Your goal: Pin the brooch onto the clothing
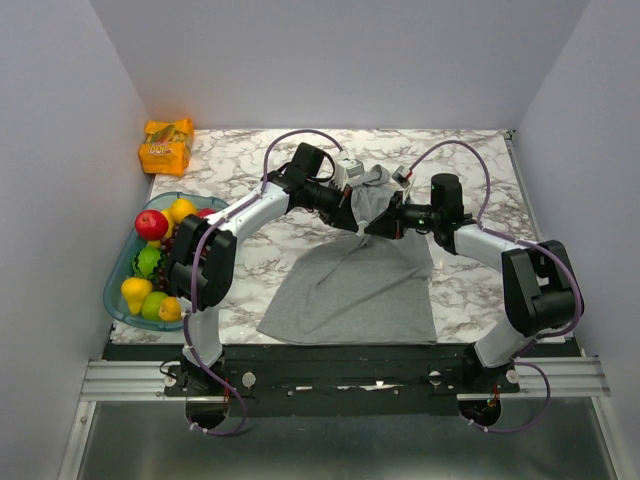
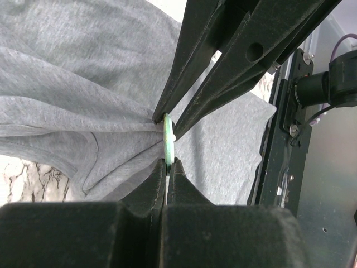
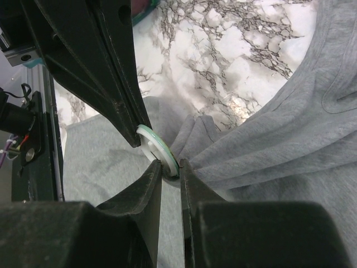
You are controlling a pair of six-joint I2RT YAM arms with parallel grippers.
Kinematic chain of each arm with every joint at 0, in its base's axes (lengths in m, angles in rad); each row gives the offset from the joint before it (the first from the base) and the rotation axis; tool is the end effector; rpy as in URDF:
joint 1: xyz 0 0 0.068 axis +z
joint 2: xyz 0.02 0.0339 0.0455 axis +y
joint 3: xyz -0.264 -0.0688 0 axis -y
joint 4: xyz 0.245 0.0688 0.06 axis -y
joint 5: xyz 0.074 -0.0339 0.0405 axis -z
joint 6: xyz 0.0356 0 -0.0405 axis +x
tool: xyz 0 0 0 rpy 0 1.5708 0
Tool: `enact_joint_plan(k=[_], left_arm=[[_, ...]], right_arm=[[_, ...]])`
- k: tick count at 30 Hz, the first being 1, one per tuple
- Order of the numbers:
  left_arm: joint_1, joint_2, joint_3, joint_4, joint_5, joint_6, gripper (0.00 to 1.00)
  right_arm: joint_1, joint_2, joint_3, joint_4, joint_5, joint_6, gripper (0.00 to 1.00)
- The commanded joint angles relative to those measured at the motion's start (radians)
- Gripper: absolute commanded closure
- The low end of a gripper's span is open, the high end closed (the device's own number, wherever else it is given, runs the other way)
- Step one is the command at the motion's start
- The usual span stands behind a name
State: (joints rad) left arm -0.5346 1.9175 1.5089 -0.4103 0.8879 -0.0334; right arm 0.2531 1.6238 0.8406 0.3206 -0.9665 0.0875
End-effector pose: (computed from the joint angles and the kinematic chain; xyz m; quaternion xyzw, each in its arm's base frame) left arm 0.3510 -0.2399 0.2490 0.3611 0.7746 -0.4764 0.2063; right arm 0.3163 0.1121 0.2047 -0.3059 0.7302 0.4684 0.3922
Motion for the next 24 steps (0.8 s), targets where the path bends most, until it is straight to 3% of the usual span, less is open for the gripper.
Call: enact_joint_plan(k=[1, 24], left_arm=[[-0.057, 0.012, 0.033, -0.008, 0.080, -0.010, 1.00], [-0.082, 0.034, 0.042, -0.009, 0.033, -0.028, 1.00]], right_arm=[[0.008, 0.025, 0.048, 0.012, 0.015, 0.000, 0.77], [0.026, 0.041, 0.075, -0.017, 0.009, -0.008, 0.77]])
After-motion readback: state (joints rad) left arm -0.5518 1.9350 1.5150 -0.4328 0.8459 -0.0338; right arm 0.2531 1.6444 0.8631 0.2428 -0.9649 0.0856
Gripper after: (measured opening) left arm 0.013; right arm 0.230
